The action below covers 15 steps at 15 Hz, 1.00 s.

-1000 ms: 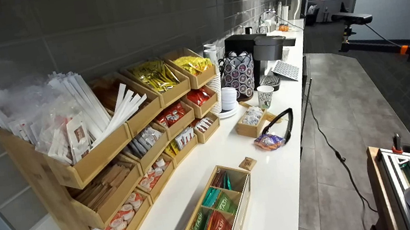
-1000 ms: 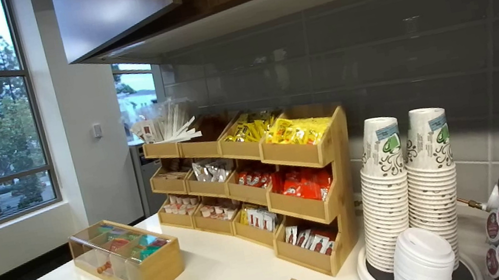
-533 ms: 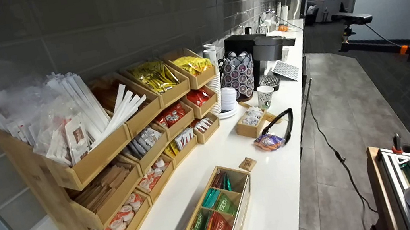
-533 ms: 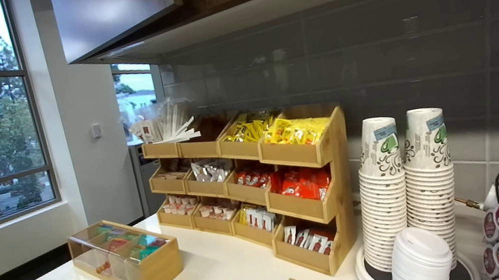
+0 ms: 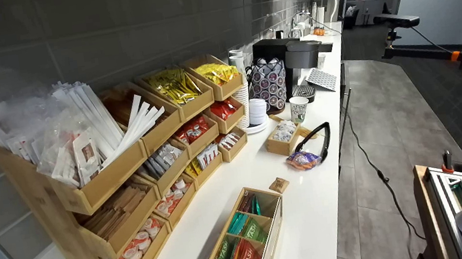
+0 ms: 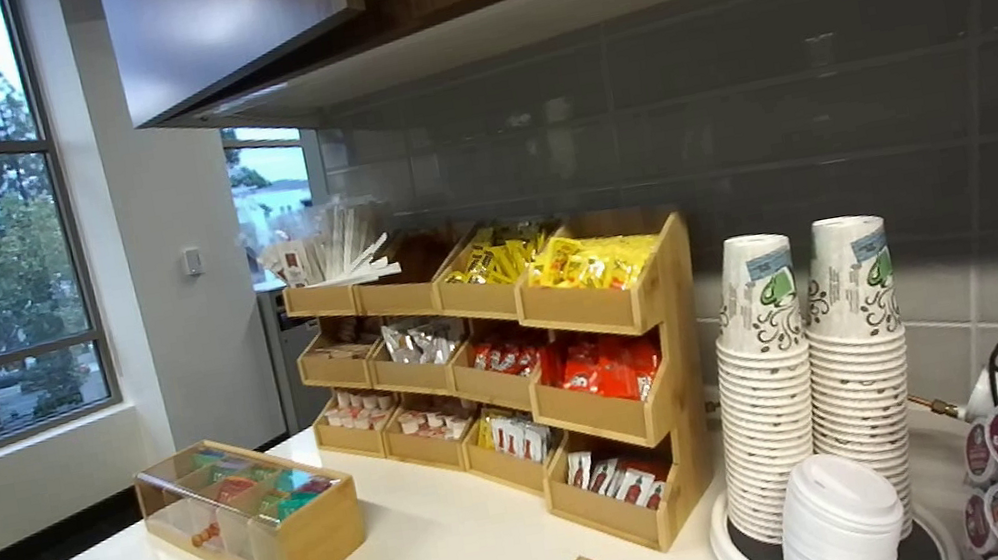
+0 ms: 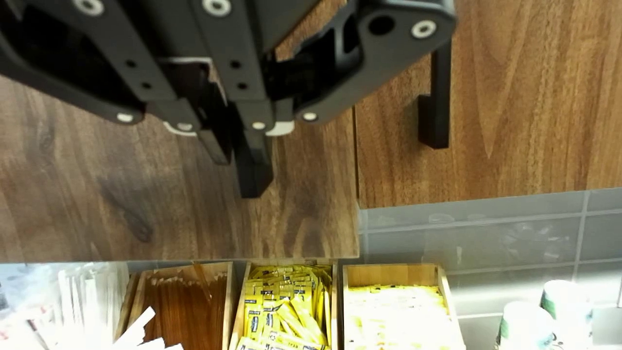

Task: Open the cabinet

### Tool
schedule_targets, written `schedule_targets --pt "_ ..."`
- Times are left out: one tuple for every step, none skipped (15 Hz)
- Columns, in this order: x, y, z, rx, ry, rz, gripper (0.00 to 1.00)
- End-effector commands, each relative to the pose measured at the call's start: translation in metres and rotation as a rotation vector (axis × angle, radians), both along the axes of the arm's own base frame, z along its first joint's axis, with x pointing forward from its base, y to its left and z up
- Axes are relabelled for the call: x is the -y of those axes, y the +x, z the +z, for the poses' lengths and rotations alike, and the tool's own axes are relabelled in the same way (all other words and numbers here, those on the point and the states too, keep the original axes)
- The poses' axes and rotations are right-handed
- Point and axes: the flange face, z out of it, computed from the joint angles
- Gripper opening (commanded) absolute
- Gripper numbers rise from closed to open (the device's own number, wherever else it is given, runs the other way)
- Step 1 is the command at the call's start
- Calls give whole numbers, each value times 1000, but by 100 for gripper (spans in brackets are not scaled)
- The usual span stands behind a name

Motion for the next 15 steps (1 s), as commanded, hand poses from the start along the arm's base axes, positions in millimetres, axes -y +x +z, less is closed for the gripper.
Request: schedule_targets --pt "-50 0 -18 -57 66 123 4" --pt "-55 4 -23 -67 65 121 4" --pt "-59 8 -28 -75 63 117 4" --pt "-59 11 -29 -79 65 114 4" --pt "0 3 -1 -1 2 4 15" --pt "0 4 -1 0 2 4 15" --pt "0 4 -1 2 2 4 15" --pt "0 5 -1 3 2 4 15" --pt "0 5 -1 4 2 3 15" --pt "0 6 -1 4 2 3 15" --pt "0 6 -1 4 2 3 15" --pt "0 6 -1 4 2 3 4" --pt "-15 3 1 14 6 59 4" --pt "-30 2 0 12 -12 94 4" --pt "-51 -5 1 8 -32 156 4"
